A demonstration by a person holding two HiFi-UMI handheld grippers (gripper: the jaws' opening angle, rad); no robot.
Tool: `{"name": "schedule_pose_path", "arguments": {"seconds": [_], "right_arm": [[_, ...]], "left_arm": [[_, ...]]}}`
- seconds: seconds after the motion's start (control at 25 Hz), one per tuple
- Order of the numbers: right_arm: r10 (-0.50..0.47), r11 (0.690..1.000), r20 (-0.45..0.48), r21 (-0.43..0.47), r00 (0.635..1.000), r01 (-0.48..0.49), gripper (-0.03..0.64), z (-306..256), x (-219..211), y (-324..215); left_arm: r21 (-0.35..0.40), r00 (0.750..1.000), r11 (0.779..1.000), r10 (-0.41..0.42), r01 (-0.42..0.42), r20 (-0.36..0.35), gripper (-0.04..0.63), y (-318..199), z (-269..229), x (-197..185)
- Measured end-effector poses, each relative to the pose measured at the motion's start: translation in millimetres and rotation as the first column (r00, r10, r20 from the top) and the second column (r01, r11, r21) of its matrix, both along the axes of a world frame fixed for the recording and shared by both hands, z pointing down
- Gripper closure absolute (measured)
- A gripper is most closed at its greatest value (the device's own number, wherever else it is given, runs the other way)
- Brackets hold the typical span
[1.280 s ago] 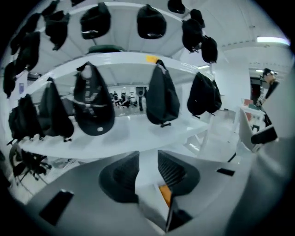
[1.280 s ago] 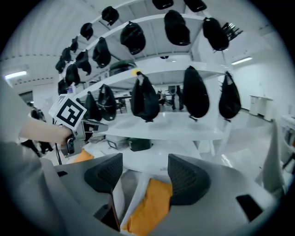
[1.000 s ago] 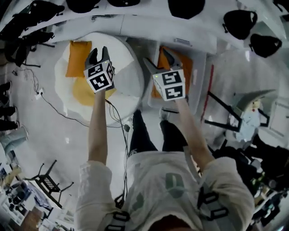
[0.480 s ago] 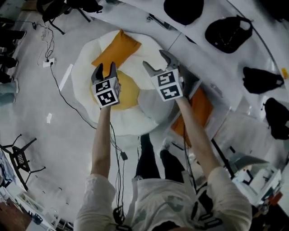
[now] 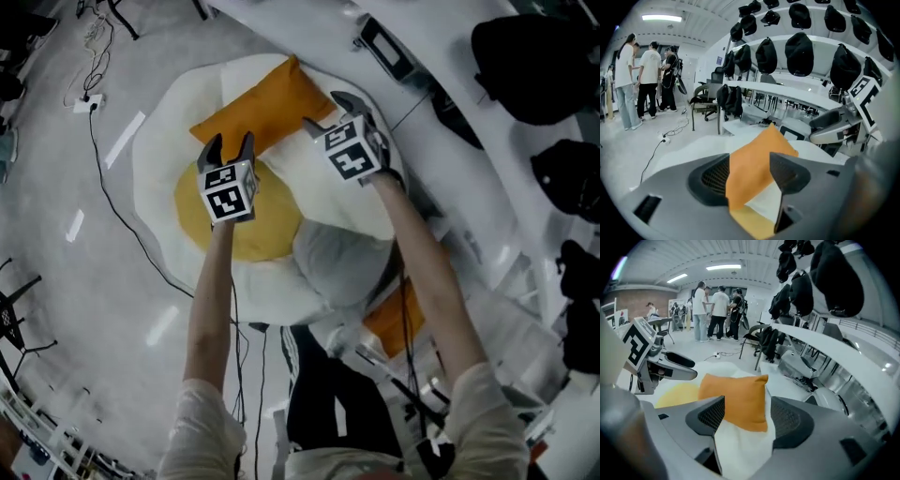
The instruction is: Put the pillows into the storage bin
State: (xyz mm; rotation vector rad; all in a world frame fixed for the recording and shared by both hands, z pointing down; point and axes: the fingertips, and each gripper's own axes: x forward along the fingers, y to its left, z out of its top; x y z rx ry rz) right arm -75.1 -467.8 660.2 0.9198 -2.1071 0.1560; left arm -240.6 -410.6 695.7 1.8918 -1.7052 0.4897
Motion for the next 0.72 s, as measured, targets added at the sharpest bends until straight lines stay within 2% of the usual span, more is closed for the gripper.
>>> {"name": "schedule_pose_path", "arguments": {"seconds": [0.12, 0.2, 0.32, 0.48, 0.52, 0.6, 0.64, 0.72], "right_arm": [[-0.031, 0.999, -0.037, -0.036, 0.999, 0.030, 0.310, 41, -9, -13], [-0.047, 0.998, -0.054, -0.045, 0.997, 0.044, 0.310, 60, -17, -21], [-0.016, 0.997, -0.066, -0.074, 0.998, 0.012, 0.310, 84, -18, -29], [0.022, 0.996, -0.047, -0.084, 0.999, -0.026, 0.311, 100, -17, -36], [0.018, 0.996, -0.040, -0.089, 0.999, -0.021, 0.319, 102, -17, -36], [0.012, 0.994, -0.033, -0.107, 0.999, -0.016, 0.348, 104, -19, -36], [0.009, 0.993, -0.035, -0.113, 0.999, -0.013, 0.366, 105, -20, -35], [-0.005, 0.994, -0.051, -0.111, 0.999, 0.000, 0.415, 104, -21, -33]], "left_arm": [[-0.059, 0.998, 0.997, -0.048, 0.046, -0.033, 0.324, 2, 52, -11], [-0.105, 0.992, 0.989, -0.109, 0.102, -0.069, 0.304, 9, 84, -24], [-0.186, 0.969, 0.966, -0.208, 0.181, -0.137, 0.289, 21, 126, -40], [-0.267, 0.934, 0.933, -0.298, 0.242, -0.197, 0.285, 23, 162, -56], [-0.274, 0.924, 0.929, -0.311, 0.247, -0.224, 0.285, 22, 167, -57], [-0.266, 0.905, 0.939, -0.297, 0.219, -0.305, 0.294, 17, 169, -52], [-0.254, 0.897, 0.948, -0.276, 0.193, -0.346, 0.346, 15, 168, -47], [-0.246, 0.887, 0.954, -0.258, 0.171, -0.384, 0.526, 13, 165, -39]]}}
